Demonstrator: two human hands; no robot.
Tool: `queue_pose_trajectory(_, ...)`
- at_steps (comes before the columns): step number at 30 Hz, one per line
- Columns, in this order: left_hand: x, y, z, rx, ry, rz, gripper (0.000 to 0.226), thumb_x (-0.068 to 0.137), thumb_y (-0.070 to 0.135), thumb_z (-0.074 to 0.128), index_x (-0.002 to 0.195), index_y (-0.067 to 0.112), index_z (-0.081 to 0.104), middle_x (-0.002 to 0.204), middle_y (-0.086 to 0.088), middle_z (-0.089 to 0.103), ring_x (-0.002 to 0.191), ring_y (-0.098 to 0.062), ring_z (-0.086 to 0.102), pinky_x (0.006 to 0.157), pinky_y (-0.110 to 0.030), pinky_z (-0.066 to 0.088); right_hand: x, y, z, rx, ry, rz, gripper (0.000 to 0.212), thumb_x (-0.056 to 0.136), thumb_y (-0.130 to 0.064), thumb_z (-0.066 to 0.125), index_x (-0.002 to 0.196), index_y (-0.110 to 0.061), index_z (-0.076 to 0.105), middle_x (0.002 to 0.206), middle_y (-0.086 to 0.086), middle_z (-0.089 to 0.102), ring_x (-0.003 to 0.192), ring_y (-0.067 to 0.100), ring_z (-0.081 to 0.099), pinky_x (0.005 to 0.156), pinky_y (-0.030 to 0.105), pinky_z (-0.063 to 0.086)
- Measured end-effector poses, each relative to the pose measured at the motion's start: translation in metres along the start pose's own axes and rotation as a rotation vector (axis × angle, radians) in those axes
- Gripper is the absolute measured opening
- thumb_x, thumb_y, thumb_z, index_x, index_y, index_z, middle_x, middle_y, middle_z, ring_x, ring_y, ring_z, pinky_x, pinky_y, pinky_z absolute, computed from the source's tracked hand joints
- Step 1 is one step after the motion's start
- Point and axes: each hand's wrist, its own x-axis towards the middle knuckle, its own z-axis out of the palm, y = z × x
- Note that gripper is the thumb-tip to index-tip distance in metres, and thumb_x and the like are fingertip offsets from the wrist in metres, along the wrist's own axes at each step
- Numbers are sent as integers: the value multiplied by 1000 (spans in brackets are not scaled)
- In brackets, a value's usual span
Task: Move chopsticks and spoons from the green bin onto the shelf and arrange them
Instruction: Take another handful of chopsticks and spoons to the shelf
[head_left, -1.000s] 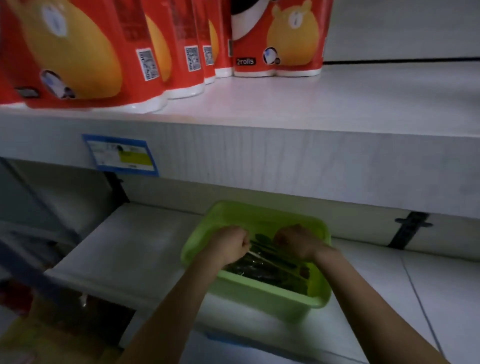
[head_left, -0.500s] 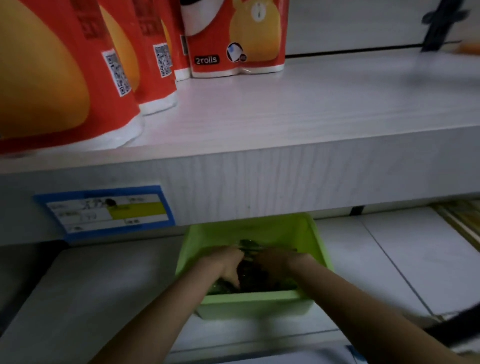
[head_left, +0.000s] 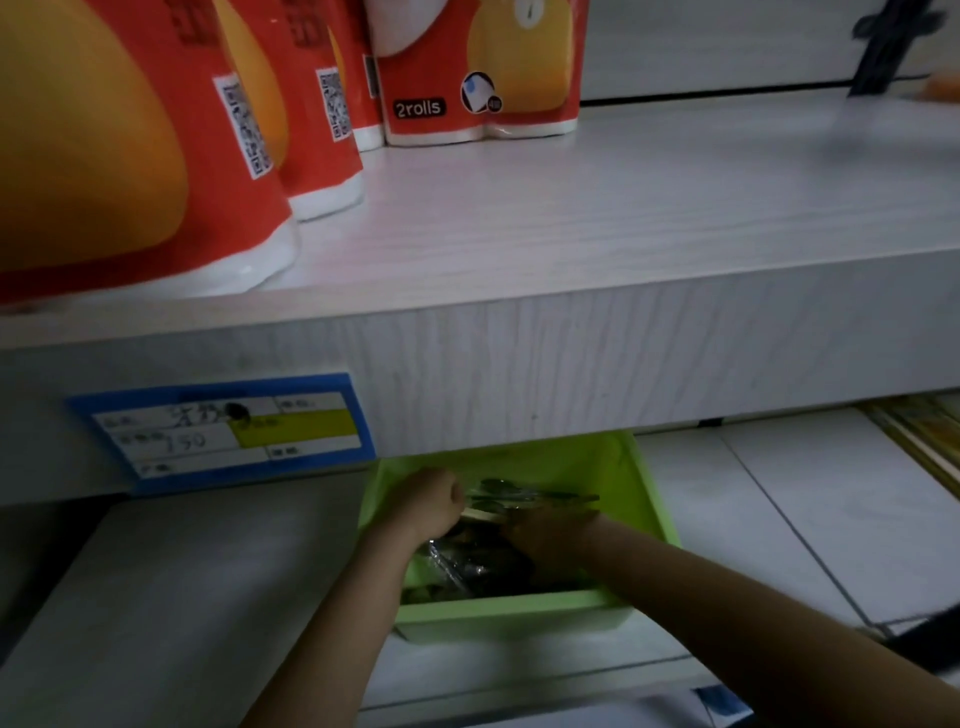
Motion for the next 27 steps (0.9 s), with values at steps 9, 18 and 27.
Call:
queue_pose_trajectory(9, -10, 3, 5, 82, 40, -32, 25, 92, 20, 43, 98, 10, 66, 105, -9, 68, 96, -26, 62, 75, -29, 46, -2, -9, -2, -240, 53, -14, 35, 94, -25, 48, 118, 0, 53, 122, 22, 58, 110, 35, 57, 87, 40, 46)
queue_pose_trajectory(18, -23, 15, 0, 70, 244, -22, 30, 90, 13, 44, 61, 22, 44, 61, 7, 46, 60, -11, 46, 47, -22, 24, -13, 12, -2, 292, 164, 160, 36, 97, -21, 42, 130, -8, 39, 133, 20, 51, 118, 34, 53, 95, 36, 43)
queue_pose_trajectory(27, -32, 28, 5, 102, 162, 10, 21, 85, 13, 50, 66, 17, 59, 73, -4, 64, 66, -15, 52, 56, -23, 36, -48, 31, -44, 455, 158, 237, 41, 95, -33, 47, 119, 0, 50, 117, 17, 57, 100, 28, 56, 68, 28, 36)
